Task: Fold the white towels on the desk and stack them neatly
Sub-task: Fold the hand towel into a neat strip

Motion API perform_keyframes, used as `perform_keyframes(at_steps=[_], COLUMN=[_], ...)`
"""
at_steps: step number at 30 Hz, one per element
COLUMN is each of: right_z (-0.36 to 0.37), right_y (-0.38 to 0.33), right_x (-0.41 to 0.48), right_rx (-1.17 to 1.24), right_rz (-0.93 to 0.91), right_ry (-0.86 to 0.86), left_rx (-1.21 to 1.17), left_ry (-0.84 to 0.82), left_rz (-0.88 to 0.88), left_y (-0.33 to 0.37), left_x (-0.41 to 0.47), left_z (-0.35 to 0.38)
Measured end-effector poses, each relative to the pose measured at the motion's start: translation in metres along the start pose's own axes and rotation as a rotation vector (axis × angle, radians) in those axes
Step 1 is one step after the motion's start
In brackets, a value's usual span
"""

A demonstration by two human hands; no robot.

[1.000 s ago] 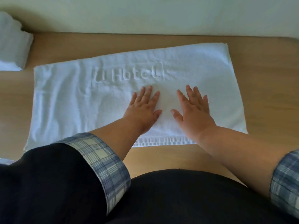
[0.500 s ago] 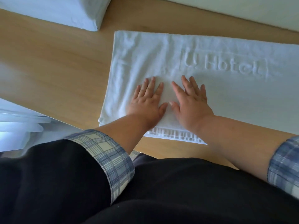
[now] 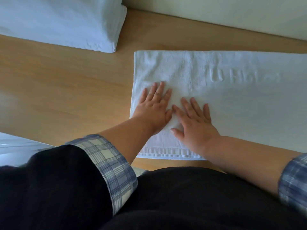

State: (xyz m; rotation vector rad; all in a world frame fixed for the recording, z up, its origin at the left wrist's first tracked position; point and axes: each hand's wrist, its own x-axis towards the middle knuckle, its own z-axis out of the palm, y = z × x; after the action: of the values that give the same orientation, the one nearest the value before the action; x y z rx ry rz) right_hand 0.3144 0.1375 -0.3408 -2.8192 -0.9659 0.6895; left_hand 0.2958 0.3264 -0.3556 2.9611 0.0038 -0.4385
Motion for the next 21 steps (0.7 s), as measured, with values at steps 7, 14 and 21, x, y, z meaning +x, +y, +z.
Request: perform_keyframes(at_steps=[7, 14, 21], right_z=[-0.005, -0.014, -0.020], right_y=[0.014, 0.071, 0.164], right_x=[-0.006, -0.041, -0.104], right_rx=[0.033, 0.113, 0.203], right_rz=[-0.044, 0.196, 0.544], right_ry=[-0.055, -0.059, -0.012], left_rx=[-0.029, -0.018, 0.079], left_ry=[0.021, 0.034, -0.022], left_rz=[-0.280, -0.132, 0.181], left_y=[-0.044, 0.018, 0.139], left_x=[0.093, 0.074, 0.087], left_z=[-0.037, -0.022, -0.008])
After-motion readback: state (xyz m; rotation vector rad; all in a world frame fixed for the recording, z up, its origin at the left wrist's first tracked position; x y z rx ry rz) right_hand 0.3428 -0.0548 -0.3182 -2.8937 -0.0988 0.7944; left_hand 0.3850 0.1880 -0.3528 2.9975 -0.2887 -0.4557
